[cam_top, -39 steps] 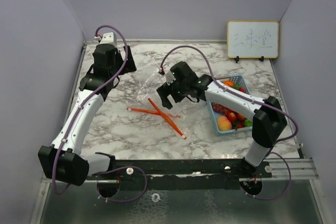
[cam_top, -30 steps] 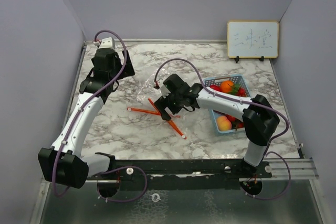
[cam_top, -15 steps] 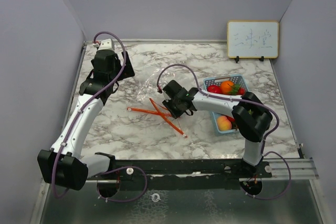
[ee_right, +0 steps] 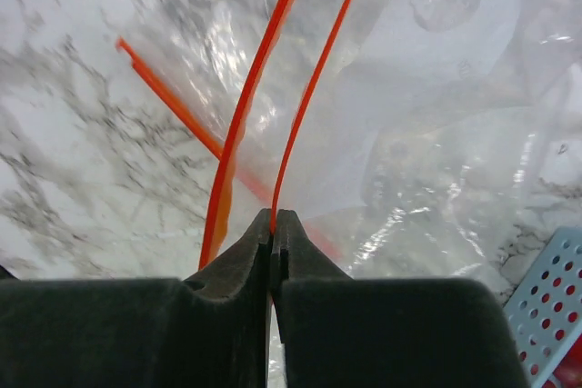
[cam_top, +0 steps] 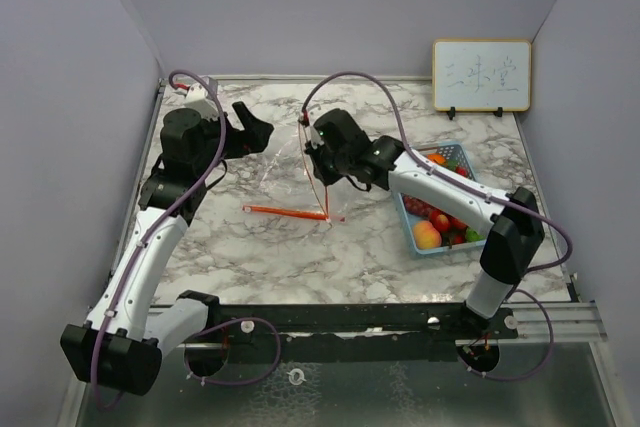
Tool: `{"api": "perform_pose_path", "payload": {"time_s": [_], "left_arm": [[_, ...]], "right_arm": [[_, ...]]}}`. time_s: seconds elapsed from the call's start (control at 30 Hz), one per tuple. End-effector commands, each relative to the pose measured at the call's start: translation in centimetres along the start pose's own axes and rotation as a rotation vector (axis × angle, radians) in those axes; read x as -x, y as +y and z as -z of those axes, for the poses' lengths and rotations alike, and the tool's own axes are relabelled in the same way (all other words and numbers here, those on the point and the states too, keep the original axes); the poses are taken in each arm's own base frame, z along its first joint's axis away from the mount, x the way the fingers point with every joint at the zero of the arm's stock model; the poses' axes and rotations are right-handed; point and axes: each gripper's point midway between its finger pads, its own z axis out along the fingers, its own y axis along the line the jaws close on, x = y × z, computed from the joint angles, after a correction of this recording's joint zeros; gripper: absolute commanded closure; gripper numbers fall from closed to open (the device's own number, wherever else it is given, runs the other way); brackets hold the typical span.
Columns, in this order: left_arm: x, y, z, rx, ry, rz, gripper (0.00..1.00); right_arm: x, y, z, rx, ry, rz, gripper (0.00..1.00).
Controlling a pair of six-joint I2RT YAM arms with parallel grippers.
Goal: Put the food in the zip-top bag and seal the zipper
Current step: Pick up the zipper food storage bag at the center of the board, then open the zipper of the food storage bag at the center of the board.
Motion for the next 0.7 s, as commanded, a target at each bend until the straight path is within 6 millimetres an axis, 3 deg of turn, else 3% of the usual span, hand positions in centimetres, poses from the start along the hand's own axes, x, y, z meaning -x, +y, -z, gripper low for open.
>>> {"api": "perform_pose_path", "payload": {"time_s": [0.0, 0.2, 0.5, 0.67], "left_arm": [[1.0, -6.4, 1.8, -0.349, -0.047, 0.069, 0.13], [-0.4, -6.7, 0.9, -0.393, -0.014, 0.187, 0.17], [-2.8, -4.7, -1.9, -0.267, 0.048, 0.262, 0.26], [-3.8, -5.4, -2.8, -0.273, 0.080, 0.296, 0.26]], "right_arm": [[5.6, 0.1, 3.3, -0.001, -0.152, -0.075, 0.98], [7.6, 1.0, 3.6, 0.053, -0.202, -0.071, 0.98], [7.9, 1.2, 4.0, 0.069, -0.220, -0.062, 0.98], [7.8, 1.4, 3.9, 0.077, -0.217, -0.063, 0.98]]}}
